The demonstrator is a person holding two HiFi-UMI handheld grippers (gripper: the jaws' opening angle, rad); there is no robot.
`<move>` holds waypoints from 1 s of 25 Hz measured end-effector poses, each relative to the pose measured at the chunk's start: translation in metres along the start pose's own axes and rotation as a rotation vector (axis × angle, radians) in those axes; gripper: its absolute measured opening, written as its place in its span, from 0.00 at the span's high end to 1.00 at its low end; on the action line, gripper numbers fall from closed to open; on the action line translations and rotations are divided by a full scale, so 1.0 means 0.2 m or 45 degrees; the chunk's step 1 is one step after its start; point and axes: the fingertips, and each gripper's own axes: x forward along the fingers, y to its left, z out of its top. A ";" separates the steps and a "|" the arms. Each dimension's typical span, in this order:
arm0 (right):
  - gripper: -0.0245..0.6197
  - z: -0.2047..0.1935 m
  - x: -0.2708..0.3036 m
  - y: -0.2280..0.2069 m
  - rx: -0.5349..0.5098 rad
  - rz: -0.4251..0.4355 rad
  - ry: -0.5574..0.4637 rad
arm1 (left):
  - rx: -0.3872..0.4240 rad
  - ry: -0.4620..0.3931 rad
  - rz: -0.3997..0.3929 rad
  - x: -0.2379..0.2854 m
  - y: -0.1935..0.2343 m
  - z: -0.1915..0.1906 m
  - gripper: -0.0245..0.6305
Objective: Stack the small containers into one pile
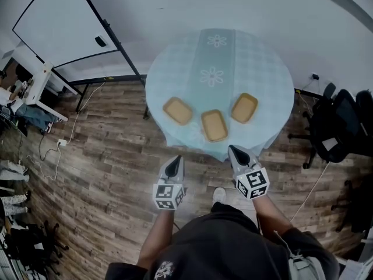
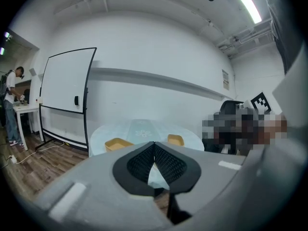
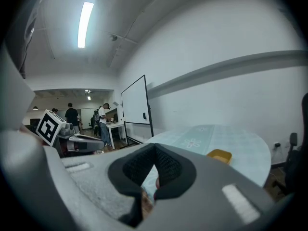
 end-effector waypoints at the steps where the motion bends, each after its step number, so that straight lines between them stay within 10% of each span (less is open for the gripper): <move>1: 0.97 -0.01 0.02 -0.04 0.003 -0.001 0.005 | 0.004 0.011 0.002 0.04 0.00 -0.01 0.95; 25: 0.97 -0.10 0.26 -0.53 0.074 0.013 0.068 | 0.047 0.126 0.041 0.49 -0.02 -0.02 0.95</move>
